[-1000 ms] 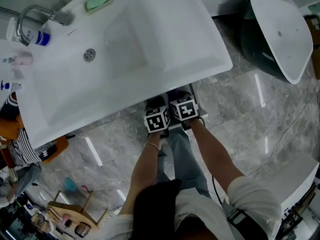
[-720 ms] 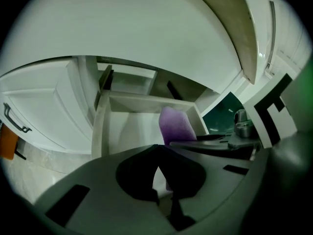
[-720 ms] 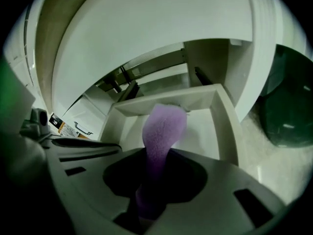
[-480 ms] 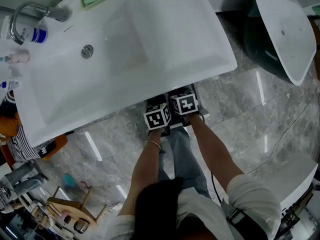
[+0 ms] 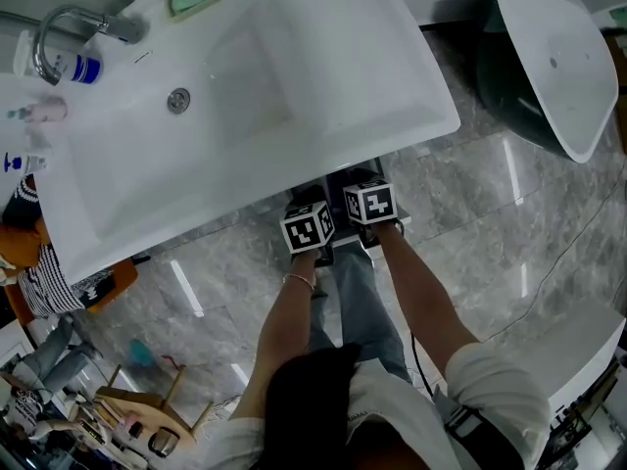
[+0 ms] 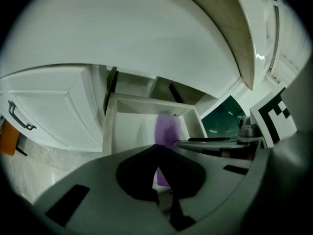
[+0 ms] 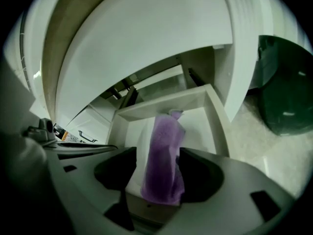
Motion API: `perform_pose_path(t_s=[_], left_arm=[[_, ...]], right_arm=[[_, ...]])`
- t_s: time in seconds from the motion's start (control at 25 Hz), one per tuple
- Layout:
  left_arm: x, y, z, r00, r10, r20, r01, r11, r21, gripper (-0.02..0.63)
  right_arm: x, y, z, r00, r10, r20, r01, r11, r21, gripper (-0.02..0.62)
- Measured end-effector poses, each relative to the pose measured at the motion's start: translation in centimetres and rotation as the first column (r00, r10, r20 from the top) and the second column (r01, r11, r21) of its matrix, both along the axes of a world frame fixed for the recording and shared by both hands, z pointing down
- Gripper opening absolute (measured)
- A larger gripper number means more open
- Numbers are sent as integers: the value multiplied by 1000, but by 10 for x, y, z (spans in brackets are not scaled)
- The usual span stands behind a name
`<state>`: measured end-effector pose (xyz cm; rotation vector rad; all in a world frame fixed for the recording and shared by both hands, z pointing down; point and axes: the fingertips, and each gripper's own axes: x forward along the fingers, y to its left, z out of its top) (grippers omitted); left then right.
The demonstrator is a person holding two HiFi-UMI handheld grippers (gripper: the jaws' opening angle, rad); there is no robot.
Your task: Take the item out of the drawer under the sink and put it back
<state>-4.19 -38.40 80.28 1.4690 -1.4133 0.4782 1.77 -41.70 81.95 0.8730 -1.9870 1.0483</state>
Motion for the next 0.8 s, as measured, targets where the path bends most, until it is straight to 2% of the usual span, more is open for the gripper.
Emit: perform_pose_path(t_s=[0.32, 0.6, 0.8], left_arm=[[4, 6, -39, 1000, 27, 0, -27, 999, 39, 3], [4, 12, -90, 999, 40, 2, -40, 993, 107, 3], [5, 18, -122, 998, 57, 0, -56, 985, 164, 3]], right_arm=[[11, 10, -41, 1000, 17, 4, -17, 999, 43, 273], [25, 19, -89, 999, 10, -36, -6, 993, 118, 272], [26, 27, -127, 998, 57, -20, -52, 981, 187, 272]])
